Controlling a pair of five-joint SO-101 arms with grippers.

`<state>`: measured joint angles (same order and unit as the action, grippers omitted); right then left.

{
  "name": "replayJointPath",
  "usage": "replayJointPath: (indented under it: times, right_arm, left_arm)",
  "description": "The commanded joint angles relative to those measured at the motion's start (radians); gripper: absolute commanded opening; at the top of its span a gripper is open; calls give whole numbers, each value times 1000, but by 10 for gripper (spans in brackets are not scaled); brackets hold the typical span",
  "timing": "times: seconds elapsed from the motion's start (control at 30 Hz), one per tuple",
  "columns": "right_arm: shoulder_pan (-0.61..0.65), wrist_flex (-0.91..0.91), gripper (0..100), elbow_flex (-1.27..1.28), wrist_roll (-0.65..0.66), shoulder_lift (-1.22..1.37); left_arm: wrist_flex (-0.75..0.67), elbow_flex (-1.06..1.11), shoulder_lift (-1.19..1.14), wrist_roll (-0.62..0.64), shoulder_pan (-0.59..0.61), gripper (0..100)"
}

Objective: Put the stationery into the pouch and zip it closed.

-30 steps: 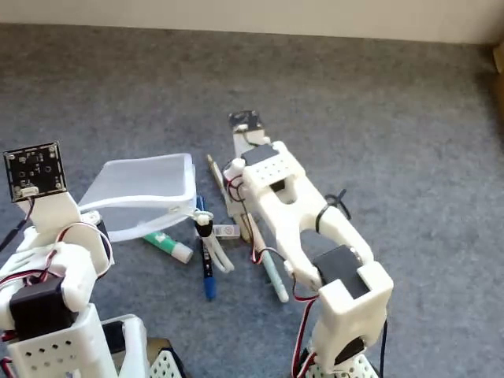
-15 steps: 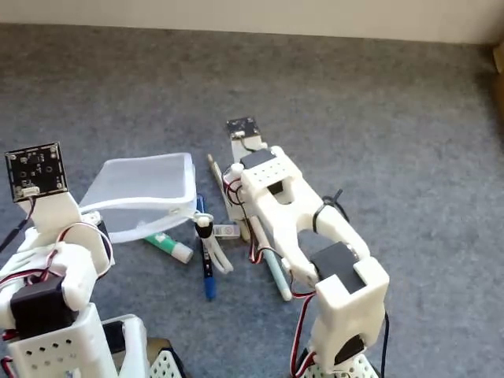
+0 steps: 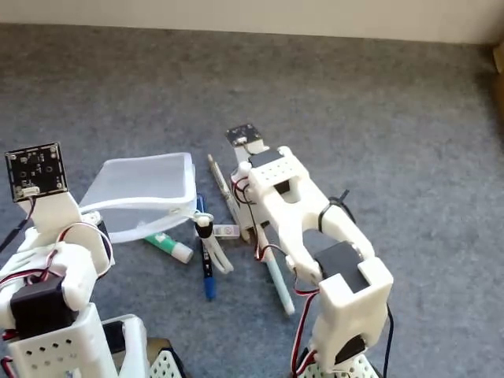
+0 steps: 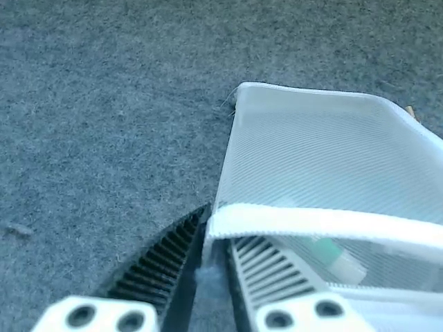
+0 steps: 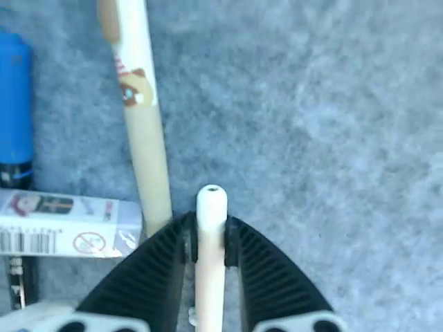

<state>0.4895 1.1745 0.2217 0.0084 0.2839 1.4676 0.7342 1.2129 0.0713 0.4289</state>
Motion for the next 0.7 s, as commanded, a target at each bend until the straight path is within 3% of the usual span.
replayJointPath:
  times: [0.0,0.23,0.37,0.53,0.67]
  right_arm:
    - [-16,51,5,-8,12,-28]
    - [-76,116,5,-8,20,-24]
    - [-93,110,7,-4,161,-21]
    - [-91,117,7,13,210,-19]
    - [-90,117,7,99,324,-19]
  left_arm:
    - [-6,-8,-13,11,7,10]
    - [-6,-8,-13,8,7,11]
    - [-6,-8,-13,8,5,11]
    - [-6,-5,-13,8,5,11]
    - [-5,-2,-13,8,5,11]
